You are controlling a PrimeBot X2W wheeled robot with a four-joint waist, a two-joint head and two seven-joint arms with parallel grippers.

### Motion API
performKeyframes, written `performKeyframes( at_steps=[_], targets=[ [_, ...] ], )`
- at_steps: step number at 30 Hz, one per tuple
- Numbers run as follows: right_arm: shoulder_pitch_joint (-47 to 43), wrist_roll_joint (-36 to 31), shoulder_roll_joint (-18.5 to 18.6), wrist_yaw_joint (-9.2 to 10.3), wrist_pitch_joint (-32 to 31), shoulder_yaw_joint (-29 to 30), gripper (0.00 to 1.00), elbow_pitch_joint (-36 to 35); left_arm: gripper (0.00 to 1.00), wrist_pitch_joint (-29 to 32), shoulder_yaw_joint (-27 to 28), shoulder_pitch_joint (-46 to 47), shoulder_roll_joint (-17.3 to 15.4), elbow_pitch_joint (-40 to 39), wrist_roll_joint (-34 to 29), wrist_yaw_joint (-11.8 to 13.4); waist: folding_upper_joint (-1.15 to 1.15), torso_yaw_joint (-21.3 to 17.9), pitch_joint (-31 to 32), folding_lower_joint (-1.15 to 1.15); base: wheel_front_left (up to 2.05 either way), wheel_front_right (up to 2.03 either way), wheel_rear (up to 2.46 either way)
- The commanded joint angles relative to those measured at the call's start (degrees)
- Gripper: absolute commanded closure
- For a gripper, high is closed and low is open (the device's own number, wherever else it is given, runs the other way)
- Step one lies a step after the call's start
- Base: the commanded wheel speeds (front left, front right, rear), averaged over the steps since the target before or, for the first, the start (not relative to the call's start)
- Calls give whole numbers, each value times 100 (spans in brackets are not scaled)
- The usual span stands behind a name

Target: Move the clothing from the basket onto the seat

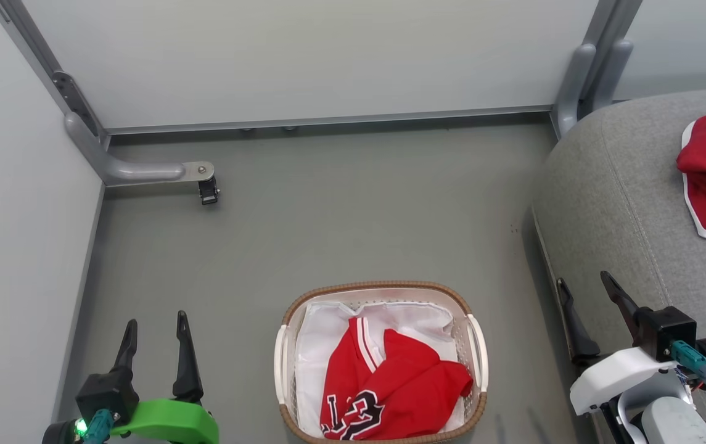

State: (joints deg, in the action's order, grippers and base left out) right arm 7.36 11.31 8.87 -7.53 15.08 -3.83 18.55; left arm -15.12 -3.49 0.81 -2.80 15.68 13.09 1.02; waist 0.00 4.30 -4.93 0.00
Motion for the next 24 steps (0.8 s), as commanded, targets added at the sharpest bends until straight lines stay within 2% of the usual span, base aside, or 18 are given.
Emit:
performKeyframes(
  at_steps=[1, 14, 24],
  targets=[
    [-75, 30, 29, 8, 13, -16, 0, 13, 0, -5, 35, -114, -20, -14, -30, -12, 0, 50, 53, 0, 0, 0, 0],
    [254, 83, 109, 8, 13, -122, 0, -98, 0, -5, -358, 163, -19, 175, 140, -148, 0, -118, -305, 0, 0, 0, 0],
    [965, 228, 218, 7, 13, -383, 0, -527, 0, -5, -1168, 874, -21, 569, 301, -64, 0, -540, -1253, 0, 0, 0, 0]
  ],
)
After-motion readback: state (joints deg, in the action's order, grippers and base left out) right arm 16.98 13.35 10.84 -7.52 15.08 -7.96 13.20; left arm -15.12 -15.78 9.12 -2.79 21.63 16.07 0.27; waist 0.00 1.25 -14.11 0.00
